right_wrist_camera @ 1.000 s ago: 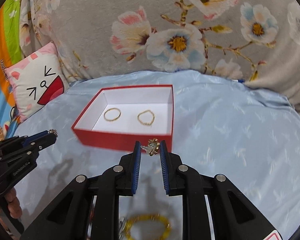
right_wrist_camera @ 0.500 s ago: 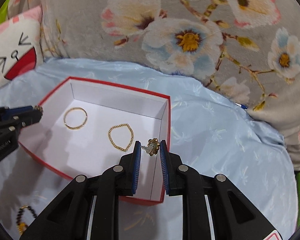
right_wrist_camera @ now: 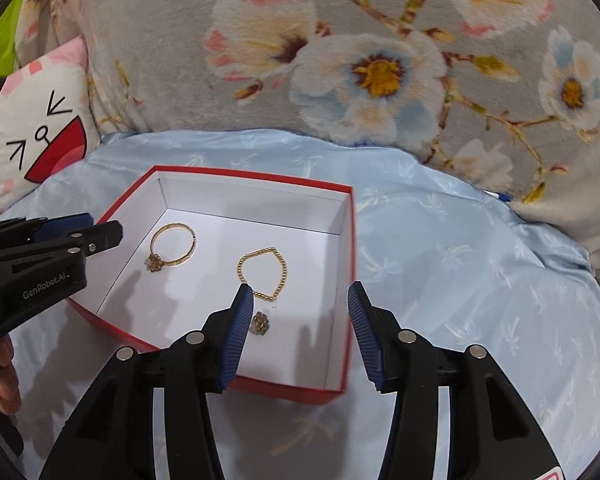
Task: Organize jewelry
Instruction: 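Move both tools back over the bead bracelets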
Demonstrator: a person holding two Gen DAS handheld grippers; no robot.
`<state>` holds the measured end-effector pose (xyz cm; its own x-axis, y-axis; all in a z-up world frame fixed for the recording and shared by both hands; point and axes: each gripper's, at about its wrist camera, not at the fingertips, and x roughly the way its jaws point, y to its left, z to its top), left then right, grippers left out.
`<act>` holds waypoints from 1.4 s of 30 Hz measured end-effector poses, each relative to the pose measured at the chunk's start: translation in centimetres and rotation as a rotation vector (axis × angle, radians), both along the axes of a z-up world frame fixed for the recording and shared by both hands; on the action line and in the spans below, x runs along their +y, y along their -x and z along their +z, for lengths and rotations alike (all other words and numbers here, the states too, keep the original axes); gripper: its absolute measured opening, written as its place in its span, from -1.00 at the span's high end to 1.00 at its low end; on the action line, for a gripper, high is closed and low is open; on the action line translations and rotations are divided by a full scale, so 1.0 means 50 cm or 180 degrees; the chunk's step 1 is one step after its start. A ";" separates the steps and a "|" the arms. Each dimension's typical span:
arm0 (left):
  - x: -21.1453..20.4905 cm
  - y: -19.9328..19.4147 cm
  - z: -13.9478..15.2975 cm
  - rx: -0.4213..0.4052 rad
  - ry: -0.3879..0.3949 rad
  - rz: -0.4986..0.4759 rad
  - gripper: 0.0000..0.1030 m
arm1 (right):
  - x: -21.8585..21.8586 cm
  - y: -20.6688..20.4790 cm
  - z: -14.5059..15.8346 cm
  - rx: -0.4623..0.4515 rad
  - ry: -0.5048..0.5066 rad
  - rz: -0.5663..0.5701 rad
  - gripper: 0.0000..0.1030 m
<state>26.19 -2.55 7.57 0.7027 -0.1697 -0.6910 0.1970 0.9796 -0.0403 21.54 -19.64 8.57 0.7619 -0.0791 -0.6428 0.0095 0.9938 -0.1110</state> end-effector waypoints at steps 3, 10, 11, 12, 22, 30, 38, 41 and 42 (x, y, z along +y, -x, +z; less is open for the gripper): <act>0.008 0.019 0.014 -0.0046 0.0030 0.0012 0.17 | -0.019 0.027 0.010 -0.0024 -0.0095 -0.0055 0.07; 0.031 0.087 0.035 -0.0117 0.0057 0.0010 0.17 | -0.033 0.121 0.006 -0.0007 -0.0266 -0.0134 0.07; 0.037 0.098 0.035 -0.0117 0.0074 0.0014 0.17 | -0.034 0.134 0.002 0.0012 -0.0291 -0.0140 0.07; 0.042 0.108 0.034 -0.0104 0.0089 0.0019 0.16 | -0.034 0.146 -0.001 0.0026 -0.0310 -0.0145 0.07; 0.076 0.222 -0.018 0.0089 0.0076 -0.0036 0.11 | -0.019 0.271 -0.048 0.0182 -0.0513 -0.0164 0.07; 0.081 0.282 -0.082 0.0333 0.0092 -0.0047 0.11 | -0.021 0.336 -0.096 0.0340 -0.0677 -0.0248 0.07; 0.087 0.283 -0.132 0.0509 0.0134 0.0026 0.12 | -0.023 0.373 -0.129 0.0433 -0.0735 -0.0301 0.07; 0.082 0.273 -0.143 0.0534 0.0136 0.0038 0.13 | -0.022 0.374 -0.139 0.0471 -0.0764 -0.0305 0.07; 0.080 0.271 -0.146 0.0528 0.0129 0.0045 0.14 | -0.021 0.373 -0.142 0.0482 -0.0773 -0.0309 0.07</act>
<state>12.62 1.45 0.29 0.5821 -0.1908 -0.7904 0.1706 0.9791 -0.1107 2.90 -20.71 1.47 0.6524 0.0231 -0.7575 0.1071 0.9867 0.1223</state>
